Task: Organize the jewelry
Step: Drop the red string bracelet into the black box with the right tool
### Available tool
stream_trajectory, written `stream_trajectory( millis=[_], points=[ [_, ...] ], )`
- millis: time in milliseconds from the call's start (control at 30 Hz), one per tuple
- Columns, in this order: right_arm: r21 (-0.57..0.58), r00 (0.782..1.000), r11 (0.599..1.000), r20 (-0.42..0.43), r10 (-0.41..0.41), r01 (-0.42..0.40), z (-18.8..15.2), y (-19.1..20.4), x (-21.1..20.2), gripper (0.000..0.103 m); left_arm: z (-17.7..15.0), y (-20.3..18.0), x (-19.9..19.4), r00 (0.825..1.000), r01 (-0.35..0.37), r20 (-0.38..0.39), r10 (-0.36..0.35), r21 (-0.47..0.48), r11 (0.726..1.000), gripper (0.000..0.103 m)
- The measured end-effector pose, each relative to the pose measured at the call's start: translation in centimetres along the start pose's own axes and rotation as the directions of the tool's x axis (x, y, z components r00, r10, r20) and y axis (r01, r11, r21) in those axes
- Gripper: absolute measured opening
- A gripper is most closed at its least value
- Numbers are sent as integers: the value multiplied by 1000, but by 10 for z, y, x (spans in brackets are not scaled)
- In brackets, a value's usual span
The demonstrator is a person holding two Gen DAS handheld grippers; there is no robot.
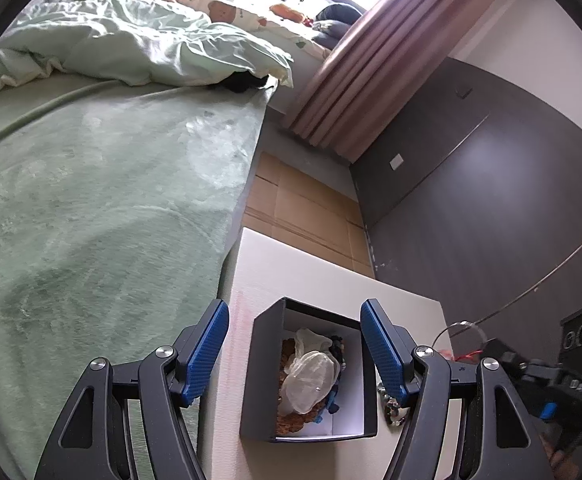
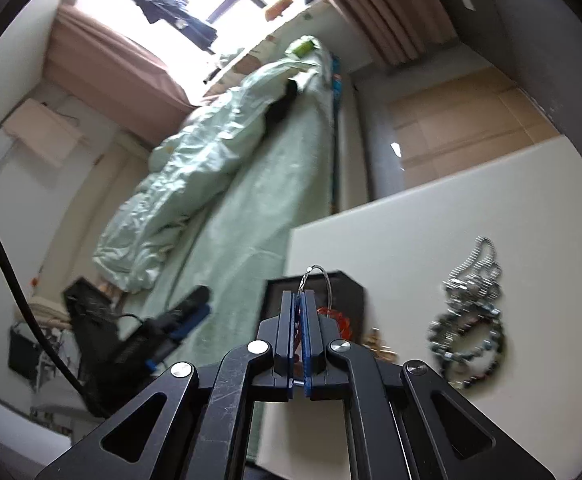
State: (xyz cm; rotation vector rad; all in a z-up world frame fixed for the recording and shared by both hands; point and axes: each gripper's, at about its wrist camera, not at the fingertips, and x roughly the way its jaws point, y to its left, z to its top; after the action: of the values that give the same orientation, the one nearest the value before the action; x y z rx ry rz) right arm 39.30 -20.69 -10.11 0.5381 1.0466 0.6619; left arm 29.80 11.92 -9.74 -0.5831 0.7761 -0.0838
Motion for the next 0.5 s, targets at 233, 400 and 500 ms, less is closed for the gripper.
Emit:
stream_trajectory(
  millis=[233,400,500],
  points=[
    [-81,997,994,12,71,-70,3,43,10,5,2,8,-5,1000,-6,16,6,-21,1000,69],
    [-73,994,992,-41,101,-104,0,48,30,5,3,17,-8,999,-18,26,20,-48,999,69],
    [-57,992,994,-89,86,-91,-1,42,43,15,4,21,-8,999,-20,26,21,-58,998,69]
  ],
)
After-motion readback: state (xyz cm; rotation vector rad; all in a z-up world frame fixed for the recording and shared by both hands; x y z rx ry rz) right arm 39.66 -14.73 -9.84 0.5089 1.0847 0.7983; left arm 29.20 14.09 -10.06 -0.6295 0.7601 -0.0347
